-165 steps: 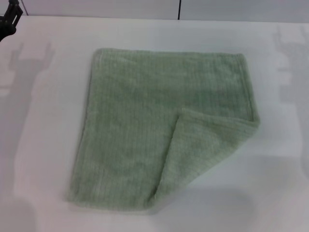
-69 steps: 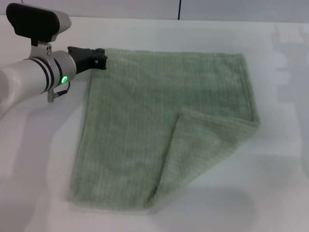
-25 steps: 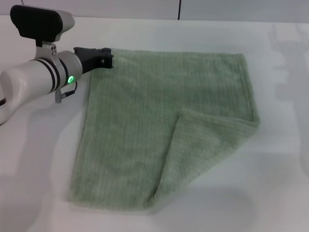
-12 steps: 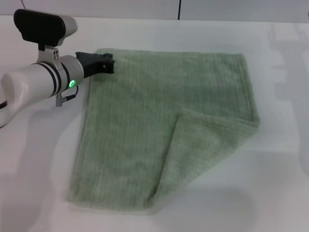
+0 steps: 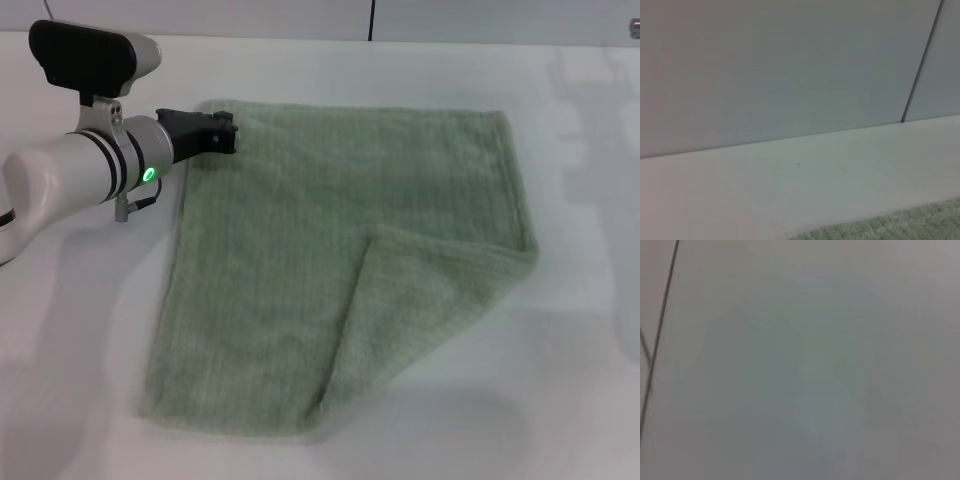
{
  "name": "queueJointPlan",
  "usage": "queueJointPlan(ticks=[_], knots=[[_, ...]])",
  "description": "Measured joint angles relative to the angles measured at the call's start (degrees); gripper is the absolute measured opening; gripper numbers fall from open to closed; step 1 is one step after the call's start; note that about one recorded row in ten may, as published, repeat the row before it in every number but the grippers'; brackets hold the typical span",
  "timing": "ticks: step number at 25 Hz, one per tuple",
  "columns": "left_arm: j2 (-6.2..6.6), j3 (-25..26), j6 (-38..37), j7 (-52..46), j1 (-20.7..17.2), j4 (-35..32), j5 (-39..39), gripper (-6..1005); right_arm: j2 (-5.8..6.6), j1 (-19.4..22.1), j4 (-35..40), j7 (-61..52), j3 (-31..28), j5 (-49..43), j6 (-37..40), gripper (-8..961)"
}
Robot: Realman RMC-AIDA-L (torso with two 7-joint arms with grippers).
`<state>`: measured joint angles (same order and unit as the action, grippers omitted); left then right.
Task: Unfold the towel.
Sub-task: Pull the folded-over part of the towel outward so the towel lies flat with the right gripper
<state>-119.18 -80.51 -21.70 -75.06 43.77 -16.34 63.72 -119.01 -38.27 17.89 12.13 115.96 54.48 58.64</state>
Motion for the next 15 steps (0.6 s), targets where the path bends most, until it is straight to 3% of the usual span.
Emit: queueJointPlan(ticks=[8,15], knots=[[0.0,0.0,0.0,0.1,0.0,0.0,0.0,19,0.62,1.5,10.0,0.7,-2.9,-6.5,-13.6,661],[0.0,0.0,0.0,0.1,-0.1,0.0,0.0,20,0.25,7.5,28.9,0.7,-12.8,-22.4,-34.7,661]])
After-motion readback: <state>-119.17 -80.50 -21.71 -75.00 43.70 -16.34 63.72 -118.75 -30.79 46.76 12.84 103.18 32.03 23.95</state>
